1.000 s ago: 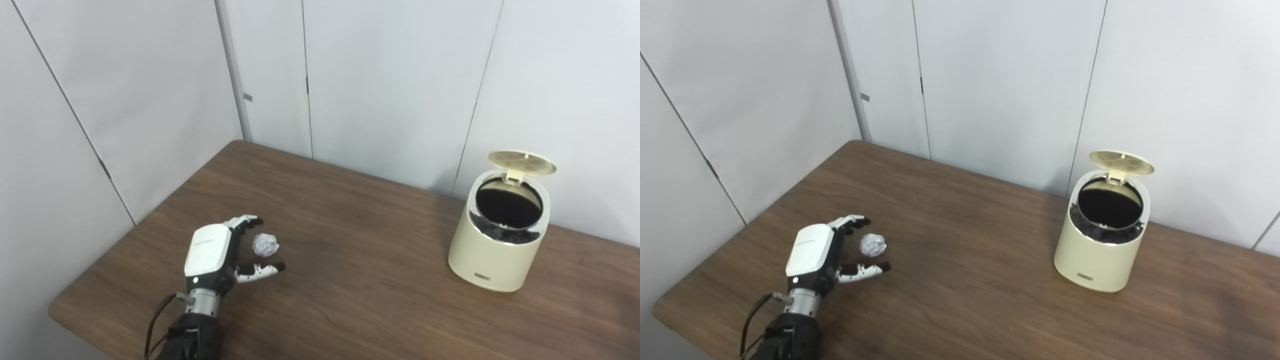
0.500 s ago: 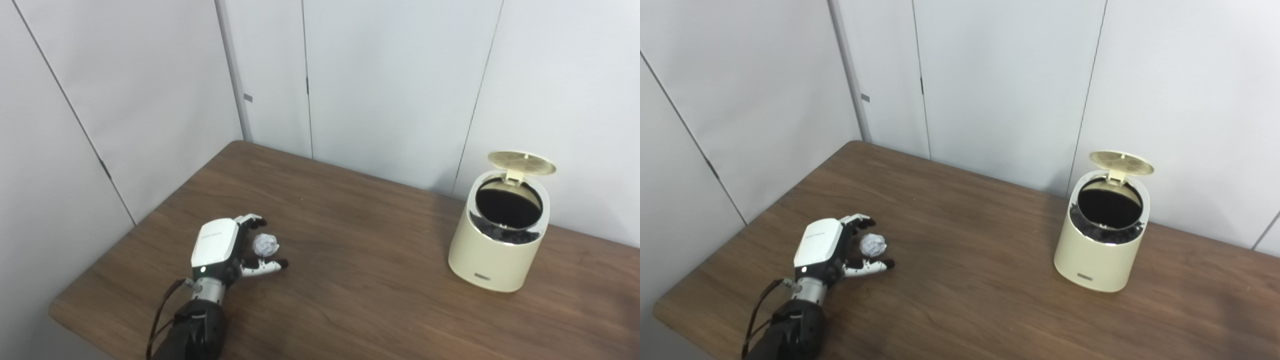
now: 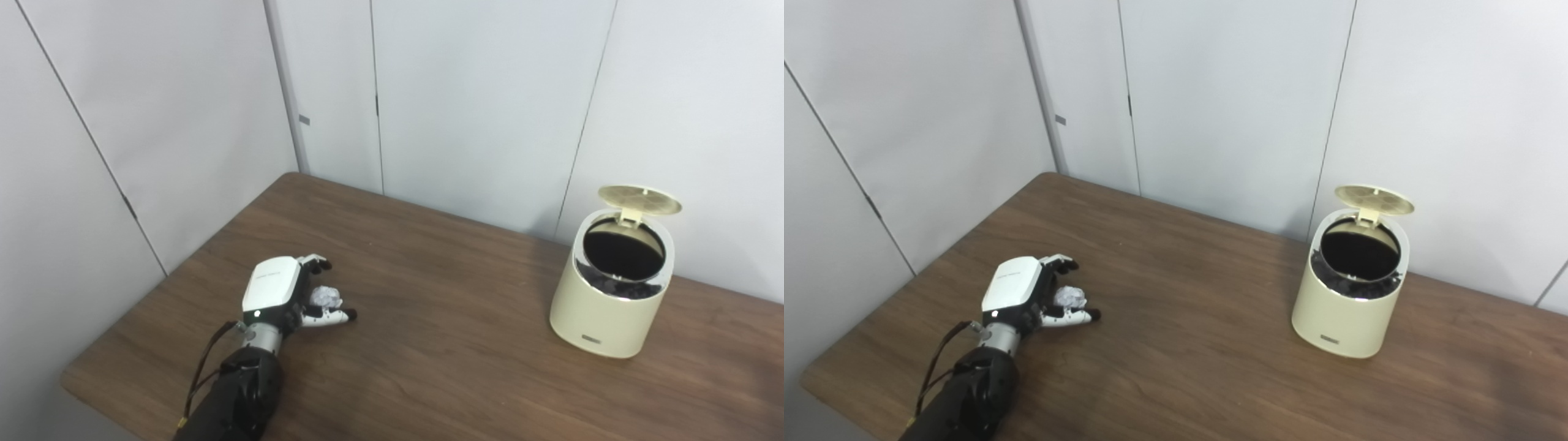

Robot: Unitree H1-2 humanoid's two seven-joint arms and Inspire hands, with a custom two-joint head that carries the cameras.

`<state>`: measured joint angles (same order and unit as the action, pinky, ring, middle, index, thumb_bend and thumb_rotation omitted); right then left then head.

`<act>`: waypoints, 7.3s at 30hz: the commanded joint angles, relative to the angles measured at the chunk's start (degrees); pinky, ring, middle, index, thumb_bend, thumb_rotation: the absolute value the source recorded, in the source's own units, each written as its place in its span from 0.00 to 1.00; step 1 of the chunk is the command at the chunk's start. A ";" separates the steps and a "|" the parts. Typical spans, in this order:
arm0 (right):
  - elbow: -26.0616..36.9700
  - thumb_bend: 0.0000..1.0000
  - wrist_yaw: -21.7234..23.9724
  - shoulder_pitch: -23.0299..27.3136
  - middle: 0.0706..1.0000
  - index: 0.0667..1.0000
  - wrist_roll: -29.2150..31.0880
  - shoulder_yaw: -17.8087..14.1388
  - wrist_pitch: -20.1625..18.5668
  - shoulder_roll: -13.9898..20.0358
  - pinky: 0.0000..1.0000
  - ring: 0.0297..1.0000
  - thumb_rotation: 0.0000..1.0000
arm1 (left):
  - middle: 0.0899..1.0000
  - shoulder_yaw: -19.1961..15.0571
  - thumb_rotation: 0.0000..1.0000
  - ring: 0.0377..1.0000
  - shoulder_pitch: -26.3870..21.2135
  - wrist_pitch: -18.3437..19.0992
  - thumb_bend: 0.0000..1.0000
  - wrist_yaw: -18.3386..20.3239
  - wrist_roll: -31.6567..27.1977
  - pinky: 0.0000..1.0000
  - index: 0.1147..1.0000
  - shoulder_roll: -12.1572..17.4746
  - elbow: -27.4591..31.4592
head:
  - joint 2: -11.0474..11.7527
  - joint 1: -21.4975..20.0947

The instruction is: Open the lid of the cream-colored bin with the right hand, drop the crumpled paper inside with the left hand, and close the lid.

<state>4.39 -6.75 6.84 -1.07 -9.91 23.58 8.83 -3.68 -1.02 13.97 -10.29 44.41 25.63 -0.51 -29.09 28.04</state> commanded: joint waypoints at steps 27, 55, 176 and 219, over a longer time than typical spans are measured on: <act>4.48 0.04 2.30 1.01 0.67 0.65 2.74 -1.35 -2.85 1.63 0.54 0.68 0.59 | 0.61 1.30 0.43 0.58 7.45 3.24 0.96 0.58 -1.15 0.51 0.61 -1.79 3.41 | -2.60 1.52; 7.82 0.06 3.02 -0.92 0.68 0.65 3.84 -2.37 -5.25 1.88 0.55 0.69 0.46 | 0.13 4.41 0.17 0.11 5.45 -0.76 0.52 -10.06 0.23 0.10 0.15 -3.99 -6.85 | -3.49 -0.65; 1.44 0.09 -17.76 -1.49 0.78 0.74 -21.59 11.57 3.20 -10.87 0.73 0.80 0.77 | 0.08 22.47 0.47 0.05 -36.02 -13.32 0.39 -6.91 16.04 0.04 0.10 -17.41 -8.66 | 10.52 -34.87; 4.94 0.13 -16.42 -2.78 0.77 0.72 -24.62 10.80 2.11 -14.82 0.74 0.80 0.82 | 0.14 27.93 0.60 0.11 -44.67 -13.87 0.88 -13.35 14.63 0.09 0.17 -17.26 -23.34 | 9.16 -37.06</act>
<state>7.34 -23.30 3.10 -25.44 0.68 24.67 -5.33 25.16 -43.03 -0.01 -22.40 59.83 8.33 -25.76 -19.95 -9.05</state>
